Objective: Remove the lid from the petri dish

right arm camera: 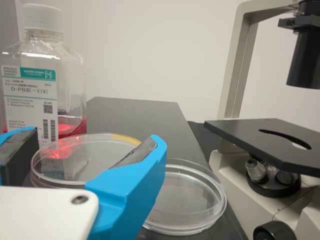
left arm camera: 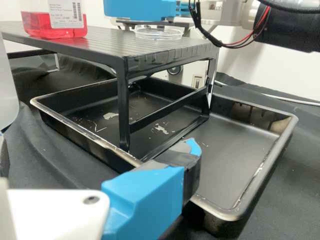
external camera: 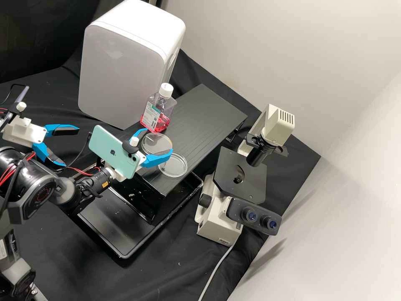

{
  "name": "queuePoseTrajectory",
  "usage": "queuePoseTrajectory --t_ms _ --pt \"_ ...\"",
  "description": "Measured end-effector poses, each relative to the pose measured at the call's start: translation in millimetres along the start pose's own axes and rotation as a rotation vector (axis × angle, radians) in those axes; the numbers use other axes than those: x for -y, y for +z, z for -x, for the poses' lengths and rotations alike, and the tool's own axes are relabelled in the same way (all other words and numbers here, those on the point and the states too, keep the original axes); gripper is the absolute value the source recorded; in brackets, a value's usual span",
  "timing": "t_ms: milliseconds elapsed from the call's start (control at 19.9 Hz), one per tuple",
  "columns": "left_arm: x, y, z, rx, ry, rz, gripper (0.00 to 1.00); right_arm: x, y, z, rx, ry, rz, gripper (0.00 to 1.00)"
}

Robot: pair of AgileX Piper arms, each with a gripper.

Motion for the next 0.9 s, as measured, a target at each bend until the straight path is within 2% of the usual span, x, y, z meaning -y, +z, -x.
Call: queuePoseTrajectory --t_ms 802,852,902 --pt "0.0 0.0 0.0 0.000 0.000 0.000 1.00 2.3 0.5 -0.2 0.002 -0.008 0.016 0.00" --pt "0.0 0.0 0.0 0.000 0.000 0.000 1.00 2.3 0.5 -0.2 0.002 -0.009 0.017 1.00" --pt "0.0 0.0 0.0 0.000 0.000 0.000 1.00 2.6 0.1 -0.2 0.001 -0.010 0.019 1.00"
